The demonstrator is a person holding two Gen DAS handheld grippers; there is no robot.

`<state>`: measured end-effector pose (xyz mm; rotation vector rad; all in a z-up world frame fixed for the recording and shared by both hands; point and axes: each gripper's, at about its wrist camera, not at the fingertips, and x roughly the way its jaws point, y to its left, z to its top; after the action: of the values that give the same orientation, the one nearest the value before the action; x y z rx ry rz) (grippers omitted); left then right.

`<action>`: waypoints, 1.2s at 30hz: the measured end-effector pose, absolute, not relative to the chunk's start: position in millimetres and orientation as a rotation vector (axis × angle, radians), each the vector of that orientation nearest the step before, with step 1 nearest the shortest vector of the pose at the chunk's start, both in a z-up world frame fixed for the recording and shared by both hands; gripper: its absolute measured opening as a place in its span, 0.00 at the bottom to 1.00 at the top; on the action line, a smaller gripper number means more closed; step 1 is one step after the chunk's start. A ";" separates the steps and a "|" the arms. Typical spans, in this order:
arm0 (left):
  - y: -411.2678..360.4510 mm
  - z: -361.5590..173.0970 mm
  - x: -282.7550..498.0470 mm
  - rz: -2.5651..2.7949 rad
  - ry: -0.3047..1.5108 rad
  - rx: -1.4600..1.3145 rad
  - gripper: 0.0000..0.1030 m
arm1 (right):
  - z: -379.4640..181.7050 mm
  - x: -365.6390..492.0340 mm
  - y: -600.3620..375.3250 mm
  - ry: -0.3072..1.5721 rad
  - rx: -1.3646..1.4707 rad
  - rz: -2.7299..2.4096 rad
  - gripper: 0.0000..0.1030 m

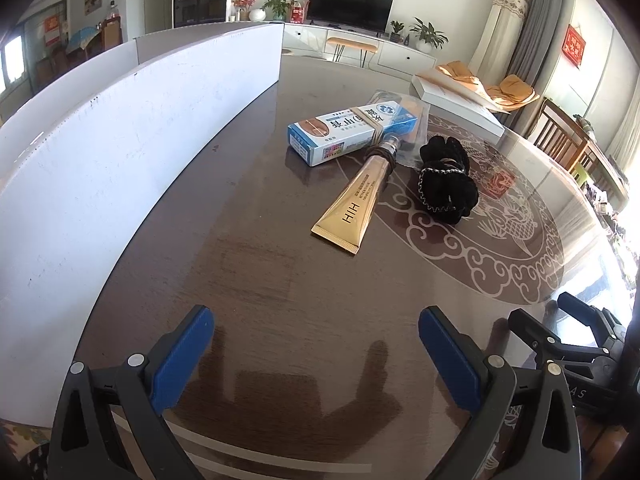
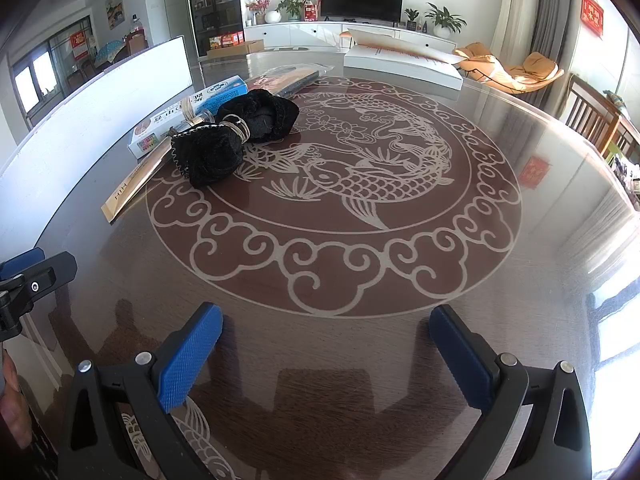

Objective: Organize objects
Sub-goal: 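Bring both tools back over the remaining items on the table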

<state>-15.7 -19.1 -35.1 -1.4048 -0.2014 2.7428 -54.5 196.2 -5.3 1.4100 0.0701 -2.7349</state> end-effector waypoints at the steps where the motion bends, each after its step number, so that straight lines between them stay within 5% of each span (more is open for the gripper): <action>1: -19.1 -35.2 -15.7 2.743 -0.201 -1.404 1.00 | -5.3 -54.6 196.0 0.070 1.410 -2.735 1.00; 36: -28.0 -35.8 -16.2 2.766 -0.267 -1.406 1.00 | -5.5 -55.0 195.8 0.070 1.410 -2.735 1.00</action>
<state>-16.2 -28.0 -35.8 -1.4059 -0.2668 2.7655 -55.0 195.8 -5.5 1.4098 0.0700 -2.7346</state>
